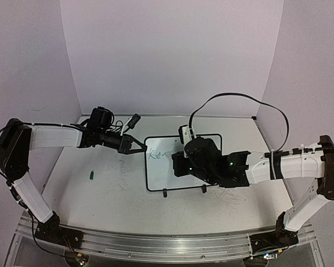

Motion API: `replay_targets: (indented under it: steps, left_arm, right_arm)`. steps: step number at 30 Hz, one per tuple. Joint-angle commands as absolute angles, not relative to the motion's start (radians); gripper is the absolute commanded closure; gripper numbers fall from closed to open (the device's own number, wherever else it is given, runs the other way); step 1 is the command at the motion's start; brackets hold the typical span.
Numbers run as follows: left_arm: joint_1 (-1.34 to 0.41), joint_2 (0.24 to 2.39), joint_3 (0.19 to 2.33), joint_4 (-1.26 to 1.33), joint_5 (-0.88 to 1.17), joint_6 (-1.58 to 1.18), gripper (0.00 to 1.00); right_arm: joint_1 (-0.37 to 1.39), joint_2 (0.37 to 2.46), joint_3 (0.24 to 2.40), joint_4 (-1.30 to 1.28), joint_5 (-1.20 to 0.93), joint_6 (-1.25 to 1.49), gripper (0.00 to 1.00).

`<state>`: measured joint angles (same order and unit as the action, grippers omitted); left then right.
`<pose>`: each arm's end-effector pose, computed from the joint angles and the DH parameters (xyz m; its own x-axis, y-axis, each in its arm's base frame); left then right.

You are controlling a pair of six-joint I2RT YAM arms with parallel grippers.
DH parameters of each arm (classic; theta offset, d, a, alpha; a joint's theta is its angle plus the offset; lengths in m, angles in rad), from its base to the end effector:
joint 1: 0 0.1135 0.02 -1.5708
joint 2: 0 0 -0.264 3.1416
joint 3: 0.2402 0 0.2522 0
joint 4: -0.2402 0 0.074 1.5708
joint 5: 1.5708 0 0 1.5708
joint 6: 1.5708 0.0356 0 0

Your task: Write a sentence on the whiteboard

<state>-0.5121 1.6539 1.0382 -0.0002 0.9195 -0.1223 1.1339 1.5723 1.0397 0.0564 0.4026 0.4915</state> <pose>0.2952 -0.1984 0.2289 -0.6051 0.2553 -0.7541 0.7951 0.2433 -0.5556 0.1636 0.3174 0.2559 -0.4949 -0.0335 -0.8683 -0.5135 0.8174 0.2611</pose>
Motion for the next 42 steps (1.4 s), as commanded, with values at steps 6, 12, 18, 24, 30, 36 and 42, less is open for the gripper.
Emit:
replay_targets:
  steps: [6,12,18,24,30,36,42]
  left_arm:
    - [-0.510,1.602,1.036,0.006,0.953,-0.121,1.00]
    - [-0.509,1.600,1.035,-0.019,0.953,-0.121,1.00]
    - [-0.510,1.599,1.036,-0.019,0.952,-0.120,1.00]
    - [-0.509,1.600,1.036,-0.018,0.952,-0.120,1.00]
    - [-0.509,1.601,1.036,-0.020,0.952,-0.120,1.00]
    - [-0.509,1.603,1.036,-0.020,0.952,-0.120,1.00]
    - [-0.509,1.603,1.036,-0.021,0.952,-0.120,1.00]
  right_arm:
    - [1.128,1.580,1.069,0.104,0.411,0.463,1.00]
    - [1.128,1.601,1.075,0.105,0.387,0.467,1.00]
    - [1.128,1.606,1.072,0.100,0.375,0.477,1.00]
    - [1.128,1.608,1.063,0.093,0.366,0.490,1.00]
    - [1.128,1.595,1.041,0.081,0.356,0.508,1.00]
    - [1.129,1.584,1.019,0.074,0.353,0.523,1.00]
    - [1.129,1.573,1.006,0.068,0.357,0.531,1.00]
